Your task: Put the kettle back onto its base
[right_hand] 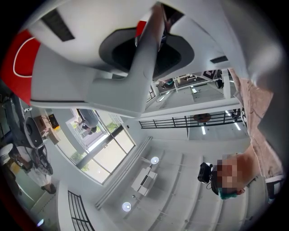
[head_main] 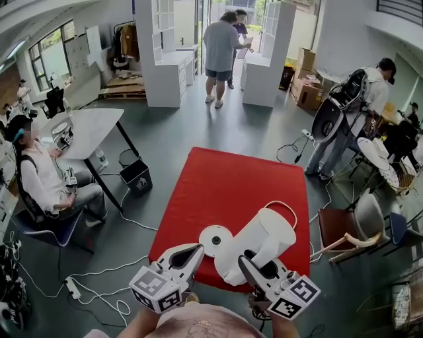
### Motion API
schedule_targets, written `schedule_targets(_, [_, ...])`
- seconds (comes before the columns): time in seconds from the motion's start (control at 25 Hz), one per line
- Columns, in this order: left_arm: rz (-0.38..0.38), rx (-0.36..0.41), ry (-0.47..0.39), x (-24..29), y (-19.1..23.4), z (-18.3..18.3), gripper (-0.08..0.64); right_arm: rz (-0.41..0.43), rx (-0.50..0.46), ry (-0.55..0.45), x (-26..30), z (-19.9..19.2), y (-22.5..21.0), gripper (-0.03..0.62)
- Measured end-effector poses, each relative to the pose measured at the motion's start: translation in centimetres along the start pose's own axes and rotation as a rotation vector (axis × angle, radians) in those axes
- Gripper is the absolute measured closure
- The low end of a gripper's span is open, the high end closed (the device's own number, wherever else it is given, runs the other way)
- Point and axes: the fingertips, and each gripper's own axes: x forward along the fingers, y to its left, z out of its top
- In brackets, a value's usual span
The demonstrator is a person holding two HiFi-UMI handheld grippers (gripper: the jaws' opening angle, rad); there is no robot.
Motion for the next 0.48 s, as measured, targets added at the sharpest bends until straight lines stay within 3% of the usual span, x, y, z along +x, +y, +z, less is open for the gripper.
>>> schedule_targets(0.48, [0.028,-0.008,0.012,-0.5,2.6,-0.1,0.572,0.023,-0.001,0.013,4.2,-0.3,-1.1,0.471])
